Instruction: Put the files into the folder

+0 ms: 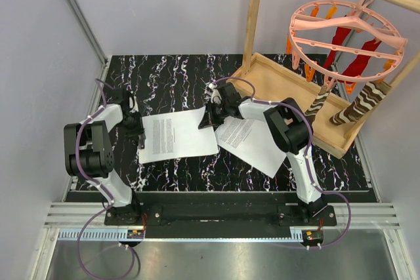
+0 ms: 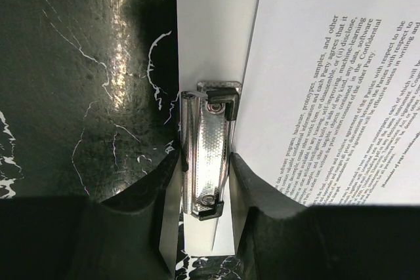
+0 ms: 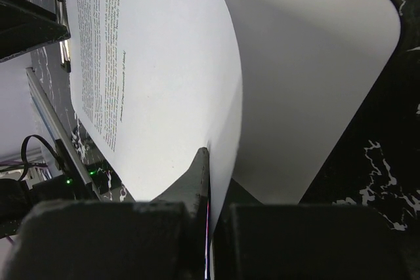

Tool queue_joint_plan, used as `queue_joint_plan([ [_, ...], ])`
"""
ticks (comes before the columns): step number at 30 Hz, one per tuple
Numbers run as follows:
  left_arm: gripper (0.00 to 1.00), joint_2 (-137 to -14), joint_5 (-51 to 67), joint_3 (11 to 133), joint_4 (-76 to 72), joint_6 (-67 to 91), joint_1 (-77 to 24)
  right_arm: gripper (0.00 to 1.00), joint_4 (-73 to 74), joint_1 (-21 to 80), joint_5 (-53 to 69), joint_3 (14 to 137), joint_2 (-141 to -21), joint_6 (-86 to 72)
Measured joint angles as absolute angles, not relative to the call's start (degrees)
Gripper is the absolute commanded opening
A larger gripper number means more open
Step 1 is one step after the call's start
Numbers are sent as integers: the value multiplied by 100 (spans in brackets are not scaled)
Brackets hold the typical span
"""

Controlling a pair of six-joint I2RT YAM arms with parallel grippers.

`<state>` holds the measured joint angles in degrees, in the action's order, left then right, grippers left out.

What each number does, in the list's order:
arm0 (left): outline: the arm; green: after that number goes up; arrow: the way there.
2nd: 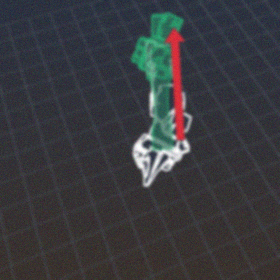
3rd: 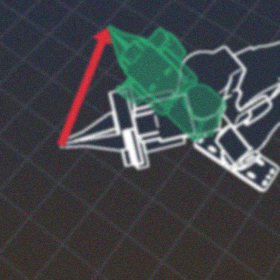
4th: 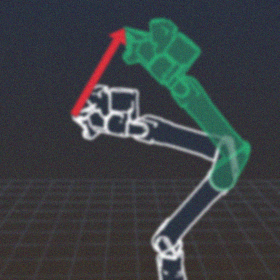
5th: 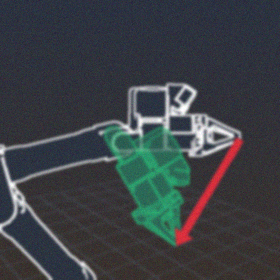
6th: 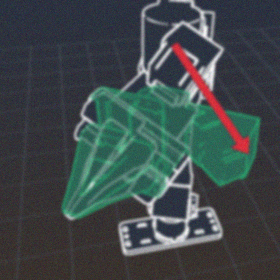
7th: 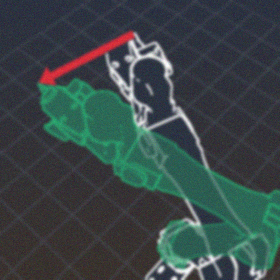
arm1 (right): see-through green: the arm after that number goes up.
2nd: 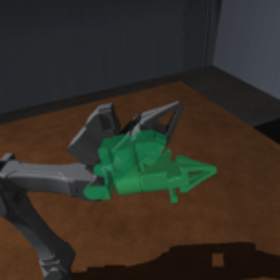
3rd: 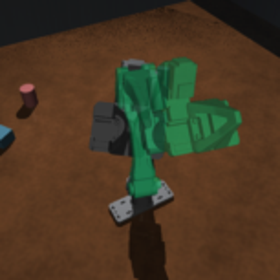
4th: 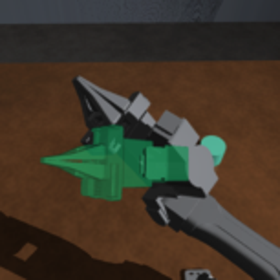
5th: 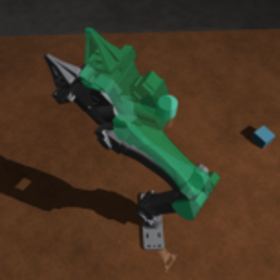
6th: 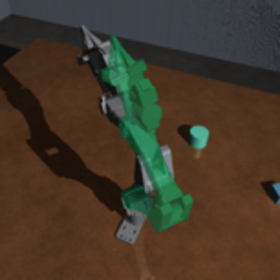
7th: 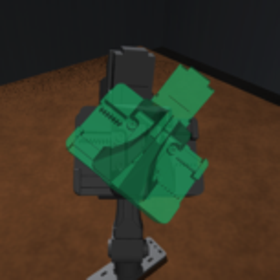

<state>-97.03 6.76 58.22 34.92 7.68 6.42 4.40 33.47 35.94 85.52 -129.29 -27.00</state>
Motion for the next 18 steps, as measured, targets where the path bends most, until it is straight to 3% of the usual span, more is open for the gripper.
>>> queue_joint_plan([
  [18,0,-9518,1352,5529,3179,738,906,0,432,3269,3741,8541,-12947,-2519],
])
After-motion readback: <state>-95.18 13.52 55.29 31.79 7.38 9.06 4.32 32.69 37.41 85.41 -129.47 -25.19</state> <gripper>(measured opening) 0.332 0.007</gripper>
